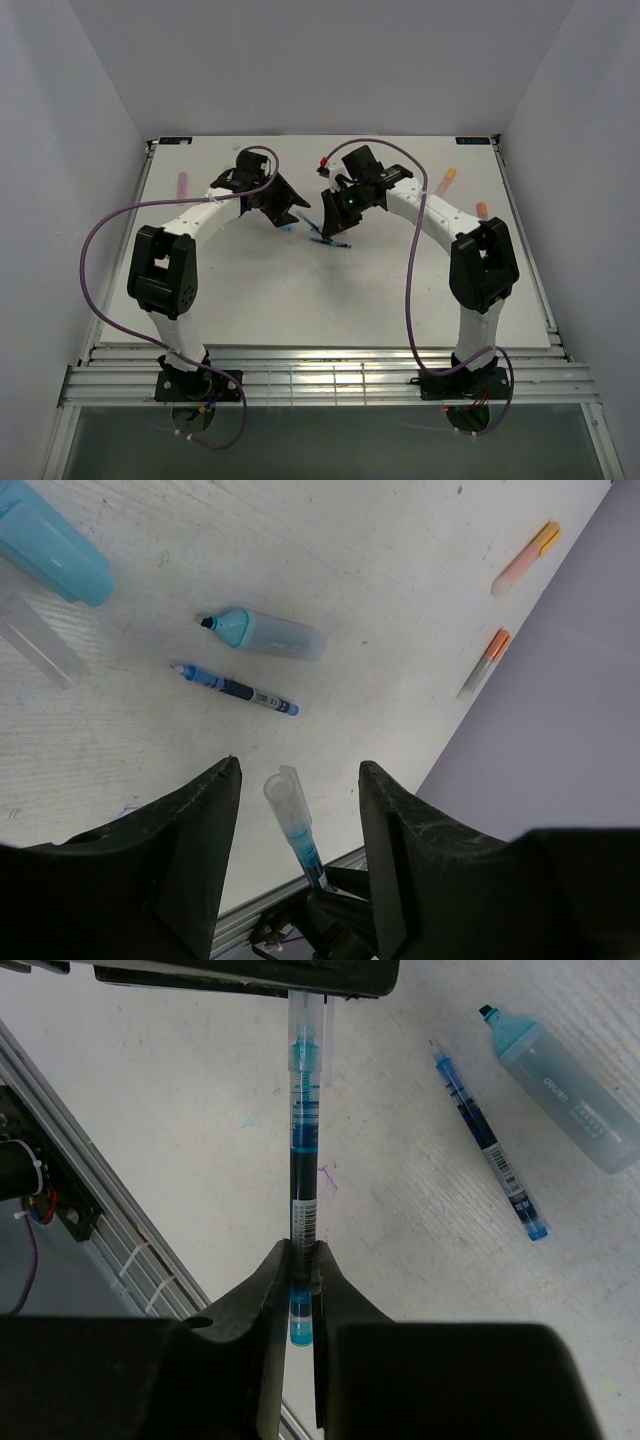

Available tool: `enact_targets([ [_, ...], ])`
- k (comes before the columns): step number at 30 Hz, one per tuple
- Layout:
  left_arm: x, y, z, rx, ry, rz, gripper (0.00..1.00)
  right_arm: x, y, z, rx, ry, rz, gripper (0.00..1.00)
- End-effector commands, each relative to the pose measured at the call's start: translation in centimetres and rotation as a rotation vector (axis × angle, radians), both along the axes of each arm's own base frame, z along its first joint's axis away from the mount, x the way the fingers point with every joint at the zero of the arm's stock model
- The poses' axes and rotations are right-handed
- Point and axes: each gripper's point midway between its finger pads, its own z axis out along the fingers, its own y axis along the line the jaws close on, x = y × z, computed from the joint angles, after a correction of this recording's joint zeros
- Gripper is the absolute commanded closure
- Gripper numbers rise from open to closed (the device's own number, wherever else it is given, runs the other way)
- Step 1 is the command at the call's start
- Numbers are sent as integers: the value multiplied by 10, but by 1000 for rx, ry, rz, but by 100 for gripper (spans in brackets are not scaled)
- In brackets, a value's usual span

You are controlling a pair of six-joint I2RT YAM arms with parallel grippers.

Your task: Open the pen caps

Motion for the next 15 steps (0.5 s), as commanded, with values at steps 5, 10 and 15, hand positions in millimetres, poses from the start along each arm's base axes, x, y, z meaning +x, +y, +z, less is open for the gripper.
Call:
enact_targets([
  [5,-5,-3,24,-33,-44,-5,50,4,15,23,53,-22,8,92],
  [10,-8,-2,24,-30,-43,-3,63,6,18,24,56,-25,2,92],
  [15,-9,-1,26,-30,-49,-5,74,7,18,23,54,-20,1,92],
])
